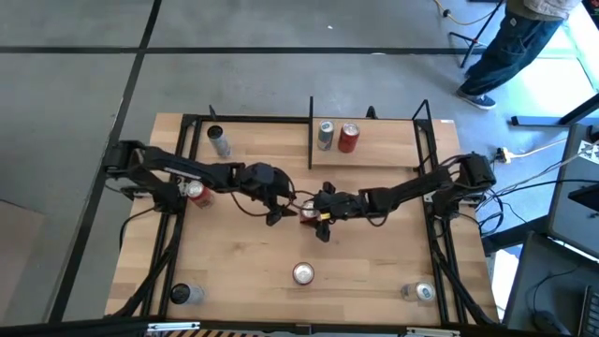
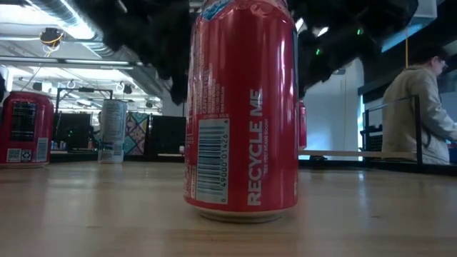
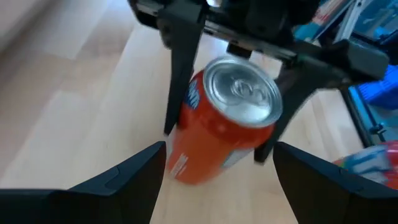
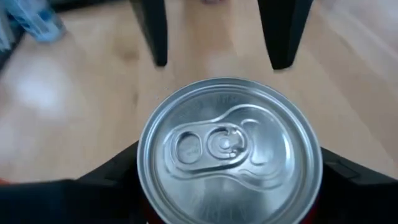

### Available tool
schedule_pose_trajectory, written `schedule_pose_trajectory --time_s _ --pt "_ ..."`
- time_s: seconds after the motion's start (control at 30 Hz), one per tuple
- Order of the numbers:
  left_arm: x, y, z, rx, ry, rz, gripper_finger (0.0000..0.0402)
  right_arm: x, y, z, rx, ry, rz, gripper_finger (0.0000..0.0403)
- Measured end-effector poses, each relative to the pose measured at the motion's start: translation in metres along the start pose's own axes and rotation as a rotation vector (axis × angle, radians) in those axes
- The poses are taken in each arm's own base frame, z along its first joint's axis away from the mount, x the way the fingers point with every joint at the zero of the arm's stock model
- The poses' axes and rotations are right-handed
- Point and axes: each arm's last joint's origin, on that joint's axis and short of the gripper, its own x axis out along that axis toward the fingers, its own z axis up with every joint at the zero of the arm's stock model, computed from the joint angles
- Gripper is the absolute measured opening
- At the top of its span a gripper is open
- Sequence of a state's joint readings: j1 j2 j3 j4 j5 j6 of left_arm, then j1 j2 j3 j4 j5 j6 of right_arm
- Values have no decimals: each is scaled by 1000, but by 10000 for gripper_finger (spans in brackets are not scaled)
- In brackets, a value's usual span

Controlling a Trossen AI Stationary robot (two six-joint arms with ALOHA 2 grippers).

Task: Place canned beverage on shelf
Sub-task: Put the top red soda can on the shelf

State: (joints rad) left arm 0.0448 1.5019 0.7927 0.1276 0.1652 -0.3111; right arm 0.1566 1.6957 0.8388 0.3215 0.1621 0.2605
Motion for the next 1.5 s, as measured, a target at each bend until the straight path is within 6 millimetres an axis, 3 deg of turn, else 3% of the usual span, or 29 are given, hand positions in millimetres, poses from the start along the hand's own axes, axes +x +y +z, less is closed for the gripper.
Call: schedule_pose_trajectory --time_s 0.1,0.27,0.47,0.6,0.77,0.93,1.17,1.5 --pt "-20 -6 9 -10 42 37 293 -17 1 14 0 -16 14 275" --pt "-60 -17 28 -45 -13 71 293 -62 -2 35 3 -19 8 275" --pt "-95 -23 39 -25 -133 98 293 -118 -27 56 78 -69 -128 275" --pt "-106 -20 44 -16 -185 111 293 -150 -51 64 164 -111 -220 275" --pt "-109 -13 46 -12 -195 135 293 -182 -78 58 191 -54 -319 275" --pt "-110 -10 48 -22 -207 143 293 -196 -102 56 137 -23 -388 275" --pt "-111 -6 49 -35 -232 203 293 -207 -142 51 52 45 -355 275" --pt "-111 -6 49 -134 -254 217 293 -219 -190 16 111 74 -394 275"
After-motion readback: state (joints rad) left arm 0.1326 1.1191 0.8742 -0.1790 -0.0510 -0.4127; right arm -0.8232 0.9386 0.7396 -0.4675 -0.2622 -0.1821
